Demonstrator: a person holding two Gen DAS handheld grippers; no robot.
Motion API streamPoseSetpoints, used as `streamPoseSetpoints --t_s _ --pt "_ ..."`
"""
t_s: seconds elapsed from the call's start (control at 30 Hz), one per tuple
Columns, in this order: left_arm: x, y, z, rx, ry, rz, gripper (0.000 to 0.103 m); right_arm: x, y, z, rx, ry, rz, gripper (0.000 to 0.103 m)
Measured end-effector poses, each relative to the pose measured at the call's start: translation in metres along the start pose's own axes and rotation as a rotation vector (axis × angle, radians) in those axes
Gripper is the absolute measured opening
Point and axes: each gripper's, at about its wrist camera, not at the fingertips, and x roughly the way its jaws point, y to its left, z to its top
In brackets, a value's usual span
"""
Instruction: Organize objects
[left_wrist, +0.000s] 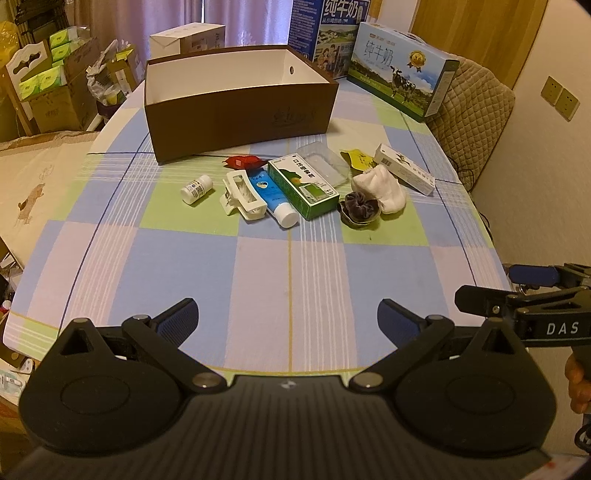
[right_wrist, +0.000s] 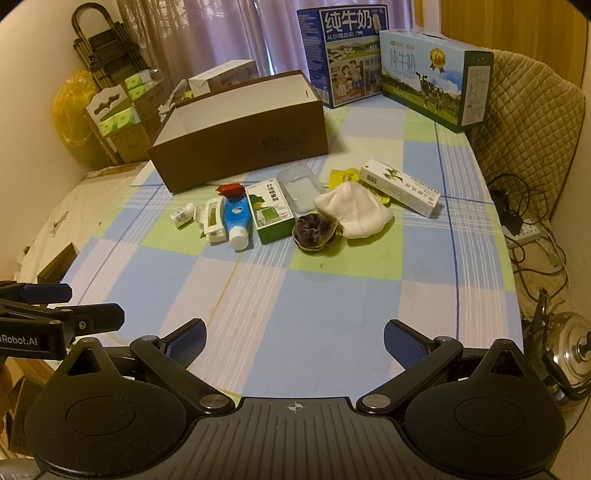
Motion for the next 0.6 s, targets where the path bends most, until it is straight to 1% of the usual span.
streamPoseSetpoints --t_s 0.6 --pt "0.023 0.000 0.024 -0.038 0.008 0.026 0.102 0.025 -0.020 0.027 -0.002 0.010 0.022 0.101"
